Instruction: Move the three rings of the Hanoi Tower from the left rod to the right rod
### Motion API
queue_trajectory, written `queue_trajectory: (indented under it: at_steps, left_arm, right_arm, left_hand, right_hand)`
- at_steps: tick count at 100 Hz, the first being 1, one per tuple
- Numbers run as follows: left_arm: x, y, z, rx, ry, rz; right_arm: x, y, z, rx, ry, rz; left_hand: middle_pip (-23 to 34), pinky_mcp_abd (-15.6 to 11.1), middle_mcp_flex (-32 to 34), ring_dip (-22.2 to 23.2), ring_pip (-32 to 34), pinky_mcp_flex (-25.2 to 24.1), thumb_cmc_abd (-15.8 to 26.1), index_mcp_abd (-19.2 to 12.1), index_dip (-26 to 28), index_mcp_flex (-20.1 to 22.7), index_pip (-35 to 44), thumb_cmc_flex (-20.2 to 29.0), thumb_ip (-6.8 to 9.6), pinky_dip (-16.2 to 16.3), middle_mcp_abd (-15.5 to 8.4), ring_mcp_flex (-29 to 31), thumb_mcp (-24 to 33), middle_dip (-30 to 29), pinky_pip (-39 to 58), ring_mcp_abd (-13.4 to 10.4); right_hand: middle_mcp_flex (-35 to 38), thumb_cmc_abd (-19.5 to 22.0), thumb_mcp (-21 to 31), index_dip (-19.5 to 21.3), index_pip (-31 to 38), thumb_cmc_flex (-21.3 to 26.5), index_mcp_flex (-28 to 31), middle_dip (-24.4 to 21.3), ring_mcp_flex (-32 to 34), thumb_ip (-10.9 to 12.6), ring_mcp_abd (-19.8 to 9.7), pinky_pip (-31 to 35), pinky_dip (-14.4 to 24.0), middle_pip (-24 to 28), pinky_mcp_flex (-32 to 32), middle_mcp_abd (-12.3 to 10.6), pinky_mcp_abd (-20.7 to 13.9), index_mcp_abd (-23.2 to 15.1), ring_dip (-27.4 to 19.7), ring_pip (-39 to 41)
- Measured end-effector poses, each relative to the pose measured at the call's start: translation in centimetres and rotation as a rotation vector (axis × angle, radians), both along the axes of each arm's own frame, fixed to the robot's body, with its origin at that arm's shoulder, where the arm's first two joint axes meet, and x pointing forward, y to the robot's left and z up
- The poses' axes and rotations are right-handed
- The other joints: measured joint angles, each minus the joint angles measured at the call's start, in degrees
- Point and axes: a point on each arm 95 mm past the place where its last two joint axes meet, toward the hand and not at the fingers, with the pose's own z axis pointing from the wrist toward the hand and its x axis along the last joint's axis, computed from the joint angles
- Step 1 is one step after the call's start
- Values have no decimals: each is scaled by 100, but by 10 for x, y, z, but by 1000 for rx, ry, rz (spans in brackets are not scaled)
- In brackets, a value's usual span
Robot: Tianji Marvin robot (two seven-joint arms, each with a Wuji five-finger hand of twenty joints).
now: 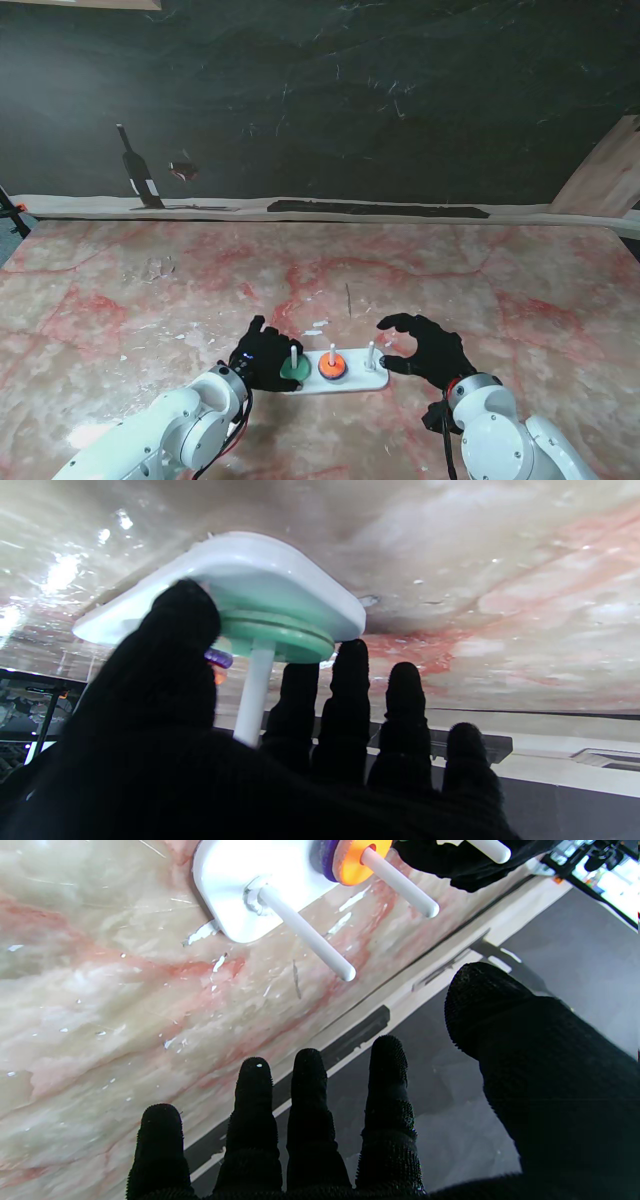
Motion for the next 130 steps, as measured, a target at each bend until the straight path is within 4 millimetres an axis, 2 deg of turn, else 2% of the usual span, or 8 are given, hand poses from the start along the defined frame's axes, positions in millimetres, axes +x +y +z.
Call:
queue_trajectory:
  at_steps: [27,72,89,99,130]
  left_arm:
    - [-1,0,2,-6,-10,-7]
    - [0,-6,4,9,-1,-30]
    - [3,-9,5,27,5,-34]
    - [3,-9,5,33,14,-31]
    - [8,-11,6,44,23,-43]
  right_arm:
    - [0,-1,0,9,2,-4]
    - [0,-1,0,17,7,-3]
    - [0,-1,0,17,9,-1]
    - [0,-1,0,17,10,0]
    - [1,-1,0,19,11,1]
  left_hand:
    - [7,0,291,12,88,60,-95,39,0,210,9,-2,0,-58,0,225,1,26,145,-19]
    - [79,1,346,56,108,64,-161,44,0,226,47,-29,0,-158,0,293,74,118,319,-21]
    - [66,2,260,56,108,63,-246,34,1,208,50,-110,0,-287,0,293,263,118,322,-21]
    - [-3,2,94,56,108,63,-338,6,1,143,50,-118,3,-295,-9,287,381,54,322,-14]
    - [-10,2,137,56,108,63,-451,-2,-20,118,19,-163,9,-300,-28,286,507,-16,322,-9]
  right_hand:
    - [74,0,-54,0,0,0,0,0,0,0,2,75,0,12,0,3,4,1,0,-5]
    - [74,1,-55,0,0,0,0,0,1,0,54,135,0,12,0,4,49,2,0,-9]
    - [74,1,-55,0,0,0,0,0,1,0,54,149,0,12,0,4,49,2,0,-9]
    - [74,1,-55,0,0,0,0,-1,1,0,55,170,0,12,0,4,50,2,0,-9]
    - [74,1,-56,0,0,0,0,-1,1,0,55,185,0,12,0,5,51,2,0,-10]
